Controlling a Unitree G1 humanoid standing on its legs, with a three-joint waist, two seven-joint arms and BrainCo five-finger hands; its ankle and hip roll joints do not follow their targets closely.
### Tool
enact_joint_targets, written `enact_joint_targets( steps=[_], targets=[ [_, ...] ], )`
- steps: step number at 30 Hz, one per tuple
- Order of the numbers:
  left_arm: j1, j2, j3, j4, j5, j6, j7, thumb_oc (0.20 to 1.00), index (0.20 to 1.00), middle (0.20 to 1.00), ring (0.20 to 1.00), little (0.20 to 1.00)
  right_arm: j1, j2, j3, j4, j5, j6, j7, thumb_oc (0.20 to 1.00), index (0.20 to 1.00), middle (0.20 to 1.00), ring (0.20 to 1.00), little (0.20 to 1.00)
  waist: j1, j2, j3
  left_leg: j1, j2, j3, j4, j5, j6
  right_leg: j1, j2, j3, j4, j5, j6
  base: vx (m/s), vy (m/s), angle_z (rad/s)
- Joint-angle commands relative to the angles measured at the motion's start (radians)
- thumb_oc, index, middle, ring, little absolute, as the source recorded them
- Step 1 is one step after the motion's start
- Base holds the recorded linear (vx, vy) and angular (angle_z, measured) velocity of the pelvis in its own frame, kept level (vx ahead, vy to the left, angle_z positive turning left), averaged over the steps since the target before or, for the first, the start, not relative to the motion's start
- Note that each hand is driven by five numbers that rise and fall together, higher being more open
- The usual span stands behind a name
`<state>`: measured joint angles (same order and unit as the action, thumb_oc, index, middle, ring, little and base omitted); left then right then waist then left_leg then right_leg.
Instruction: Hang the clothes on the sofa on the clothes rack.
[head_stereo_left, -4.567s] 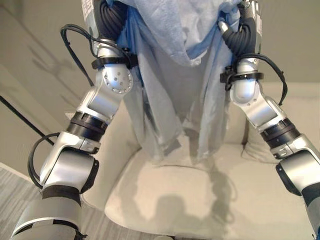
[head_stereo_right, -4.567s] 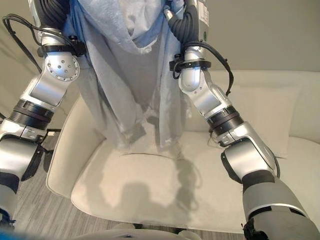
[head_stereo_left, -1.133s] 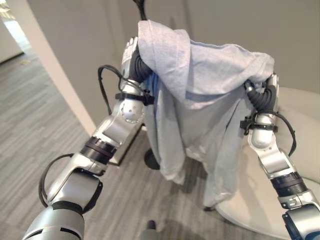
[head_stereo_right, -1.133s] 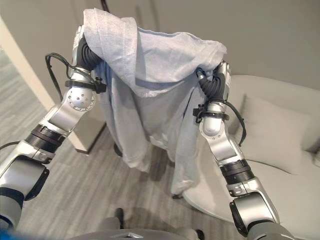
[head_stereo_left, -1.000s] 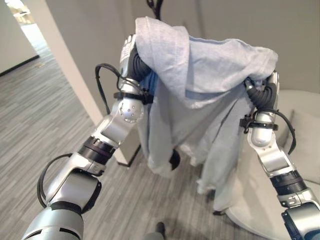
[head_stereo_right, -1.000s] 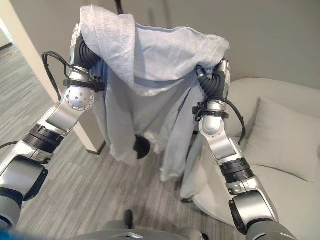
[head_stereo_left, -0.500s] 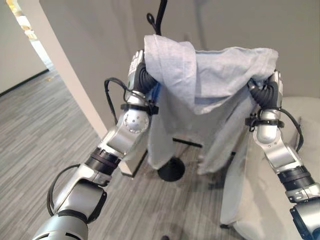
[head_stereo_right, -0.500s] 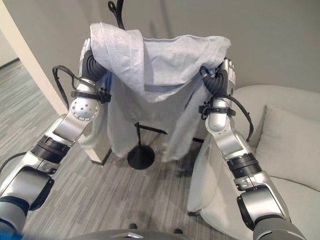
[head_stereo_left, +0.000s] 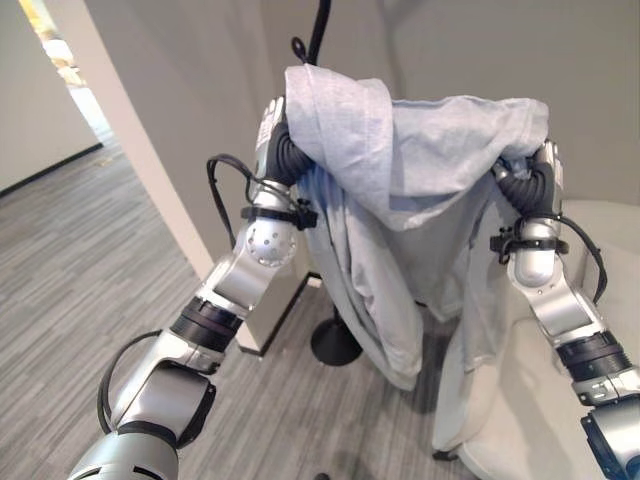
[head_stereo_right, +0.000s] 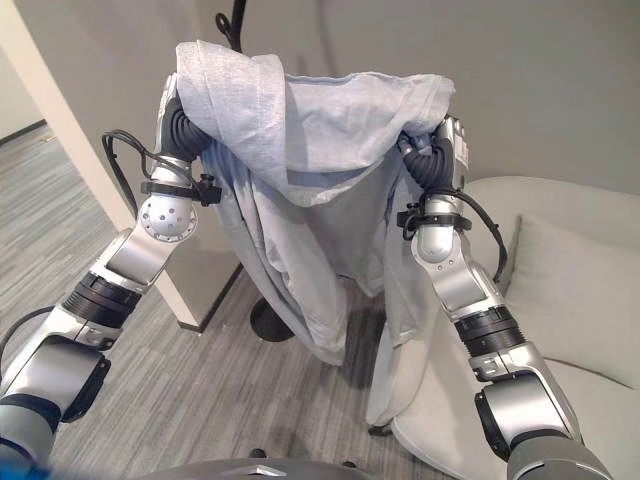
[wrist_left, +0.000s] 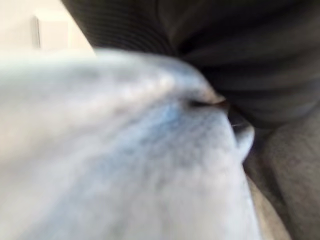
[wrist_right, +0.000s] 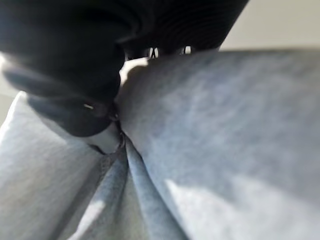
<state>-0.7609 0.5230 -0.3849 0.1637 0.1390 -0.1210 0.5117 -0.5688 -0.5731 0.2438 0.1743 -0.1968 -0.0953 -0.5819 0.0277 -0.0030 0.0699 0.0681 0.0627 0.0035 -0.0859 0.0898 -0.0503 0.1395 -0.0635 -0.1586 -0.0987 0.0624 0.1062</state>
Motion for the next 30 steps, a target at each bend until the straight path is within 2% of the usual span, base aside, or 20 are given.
enact_joint_targets(
  steps=[1,4,8,9,11,13,16,18,20,22,25,27,30],
  targets=[
    [-0.043,0.018,0.055,0.016,0.015,-0.024,0.022,0.2,0.2,0.2,0.2,0.2,-0.058,-0.022,-0.011,-0.019,-0.021,-0.03,-0.017,0.2,0.2,0.2,0.2,0.2,-0.003,-0.057,-0.058,0.003,-0.059,0.022,0.067,-0.135,0.007,-0.036,-0.024,0.008,0.025,-0.034,0.059,0.03,0.163,0.03],
    [-0.037,0.022,0.063,0.008,0.02,-0.022,0.024,0.2,0.2,0.2,0.2,0.2,-0.053,-0.017,-0.018,-0.019,-0.03,-0.021,-0.015,0.2,0.2,0.2,0.2,0.2,-0.001,-0.049,-0.06,0.013,-0.067,0.026,0.047,-0.135,0.017,-0.05,-0.04,0.021,0.04,-0.033,0.072,0.02,0.211,-0.05],
    [-0.031,0.029,0.072,0.001,0.017,-0.024,0.015,0.2,0.2,0.2,0.2,0.2,-0.038,-0.013,-0.035,-0.026,-0.043,-0.013,-0.008,0.2,0.2,0.2,0.2,0.2,0.003,-0.031,-0.047,0.026,-0.086,0.033,0.029,-0.14,0.044,-0.116,-0.08,0.043,0.188,-0.054,0.089,-0.01,0.154,-0.1],
    [-0.031,0.029,0.072,0.001,0.017,-0.024,0.015,0.2,0.2,0.2,0.2,0.2,-0.038,-0.013,-0.035,-0.027,-0.043,-0.013,-0.008,0.2,0.2,0.2,0.2,0.2,0.004,-0.032,-0.047,0.026,-0.086,0.034,0.029,-0.14,0.044,-0.119,-0.081,0.045,0.191,-0.056,0.089,0.0,0.205,-0.17],
    [-0.03,0.022,0.073,0.001,0.017,-0.026,0.014,0.2,0.2,0.2,0.2,0.2,-0.021,-0.009,-0.05,-0.039,-0.052,-0.007,-0.006,0.2,0.2,0.2,0.2,0.2,-0.008,-0.023,-0.016,0.059,-0.104,0.029,0.015,-0.144,0.06,-0.173,-0.107,0.063,0.339,-0.003,0.097,0.01,0.195,-0.06],
    [-0.03,0.012,0.065,0.007,0.019,-0.027,0.011,0.2,0.2,0.2,0.2,0.2,-0.005,-0.009,-0.062,-0.045,-0.055,-0.01,-0.006,0.2,0.2,0.2,0.2,0.2,-0.024,-0.019,-0.004,0.074,-0.102,0.011,0.006,-0.145,0.063,-0.228,-0.102,0.089,0.419,0.009,0.085,0.03,0.077,0.19],
    [-0.029,0.007,0.059,0.003,0.031,-0.028,0.0,0.2,0.2,0.2,0.2,0.2,-0.004,-0.017,-0.075,-0.042,-0.055,-0.015,-0.013,0.2,0.2,0.2,0.2,0.2,-0.048,-0.011,0.002,0.09,-0.098,-0.02,-0.001,-0.158,0.06,-0.309,-0.057,0.143,0.365,0.003,0.067,0.11,0.021,0.22],
    [-0.03,0.006,0.055,-0.001,0.032,-0.025,-0.003,0.2,0.2,0.2,0.2,0.2,-0.009,-0.021,-0.081,-0.05,-0.055,-0.016,-0.022,0.2,0.2,0.2,0.2,0.2,-0.057,-0.015,0.018,0.104,-0.11,-0.04,-0.001,-0.166,0.059,-0.341,-0.043,0.156,0.274,0.034,0.075,0.13,-0.022,0.31],
    [-0.034,0.006,0.054,0.0,0.032,-0.023,-0.001,0.2,0.2,0.2,0.2,0.2,-0.016,-0.02,-0.081,-0.052,-0.058,-0.018,-0.029,0.2,0.2,0.2,0.2,0.2,-0.063,-0.013,0.028,0.117,-0.109,-0.047,-0.001,-0.175,0.057,-0.355,-0.033,0.148,0.208,0.061,0.085,0.15,-0.028,0.34],
    [-0.038,0.006,0.056,0.003,0.038,-0.02,0.005,0.2,0.2,0.2,0.2,0.2,-0.02,-0.017,-0.084,-0.054,-0.062,-0.016,-0.038,0.2,0.2,0.2,0.2,0.2,-0.084,-0.017,0.05,0.158,-0.112,-0.061,-0.001,-0.203,0.051,-0.395,-0.005,0.121,0.066,0.102,0.117,0.24,-0.041,0.65],
    [-0.042,0.013,0.057,0.002,0.044,-0.024,0.006,0.2,0.2,0.2,0.2,0.2,-0.016,-0.025,-0.088,-0.052,-0.064,-0.016,-0.037,0.2,0.2,0.2,0.2,0.2,-0.094,-0.03,0.049,0.186,-0.118,-0.082,-0.001,-0.24,0.047,-0.394,0.003,0.123,0.011,0.11,0.132,0.24,-0.08,0.4],
    [-0.046,0.011,0.057,0.001,0.047,-0.023,0.008,0.2,0.2,0.2,0.2,0.2,-0.022,-0.03,-0.092,-0.057,-0.066,-0.017,-0.032,0.2,0.2,0.2,0.2,0.2,-0.096,-0.049,0.029,0.196,-0.121,-0.082,-0.001,-0.255,0.045,-0.375,-0.016,0.106,0.011,0.157,0.13,0.26,-0.152,-0.09],
    [-0.036,0.002,0.055,-0.007,0.045,-0.023,0.007,0.2,0.2,0.2,0.2,0.2,-0.007,-0.031,-0.098,-0.07,-0.056,-0.024,-0.024,0.2,0.2,0.2,0.2,0.2,-0.113,-0.048,-0.034,0.225,-0.056,-0.096,-0.001,-0.283,0.026,-0.34,-0.007,0.087,0.02,0.166,0.117,0.49,-0.257,0.26]
  ],
)
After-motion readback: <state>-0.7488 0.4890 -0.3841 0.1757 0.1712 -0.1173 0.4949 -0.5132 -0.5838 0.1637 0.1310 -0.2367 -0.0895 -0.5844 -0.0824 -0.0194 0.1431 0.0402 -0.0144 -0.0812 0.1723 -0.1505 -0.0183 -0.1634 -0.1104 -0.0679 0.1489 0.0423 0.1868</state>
